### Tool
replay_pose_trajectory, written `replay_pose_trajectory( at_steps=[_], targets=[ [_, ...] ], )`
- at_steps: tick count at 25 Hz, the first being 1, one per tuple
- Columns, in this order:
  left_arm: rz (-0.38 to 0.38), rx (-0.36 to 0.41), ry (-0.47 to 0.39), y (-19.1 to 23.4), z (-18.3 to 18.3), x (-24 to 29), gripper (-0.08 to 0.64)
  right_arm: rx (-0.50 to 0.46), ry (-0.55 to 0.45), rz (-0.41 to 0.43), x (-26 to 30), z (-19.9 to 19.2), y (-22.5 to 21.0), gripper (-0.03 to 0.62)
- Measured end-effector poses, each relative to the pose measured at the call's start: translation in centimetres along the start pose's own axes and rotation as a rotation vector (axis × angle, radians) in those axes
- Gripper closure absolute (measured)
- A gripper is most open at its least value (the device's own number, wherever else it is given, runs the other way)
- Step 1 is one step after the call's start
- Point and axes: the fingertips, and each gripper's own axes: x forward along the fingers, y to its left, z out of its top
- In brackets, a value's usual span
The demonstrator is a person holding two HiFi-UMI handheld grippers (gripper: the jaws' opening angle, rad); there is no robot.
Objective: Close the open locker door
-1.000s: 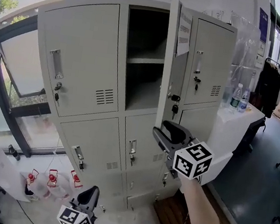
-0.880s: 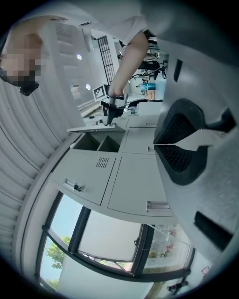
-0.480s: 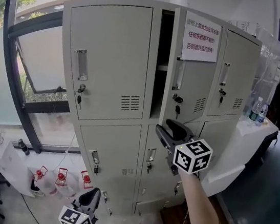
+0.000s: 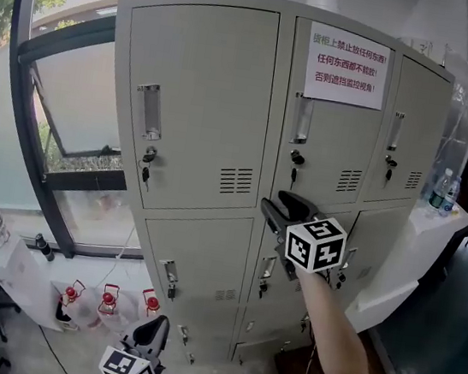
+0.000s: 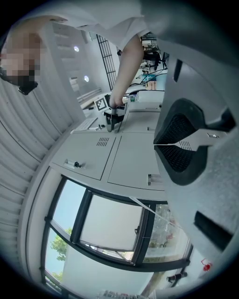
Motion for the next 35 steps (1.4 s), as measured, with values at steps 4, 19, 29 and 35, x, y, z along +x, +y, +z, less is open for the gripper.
replay_pose_trajectory(
  at_steps=[4,19,29,35],
  targets=[
    [0.005,-0.003,0.008,0.8,-0.1,0.0,0.548,-0.01,0.011,-0.031,1.0,-0.5,0.0,0.42],
    [-0.028,-0.012,0.012,1.0,-0.4,-1.4,0.547,0.029,0.008,-0.068,-0.4,-1.1,0.5,0.426],
    [-0.135,-0.012,0.006,-0.7,-0.2,-1.1,0.548,0.016,-0.027,-0.094,-7.3,-1.5,1.9,0.58],
    [-0.224,-0.012,0.004,-2.2,0.0,-0.8,0.548,-0.001,0.001,-0.199,-12.2,-3.4,3.2,0.58]
  ],
)
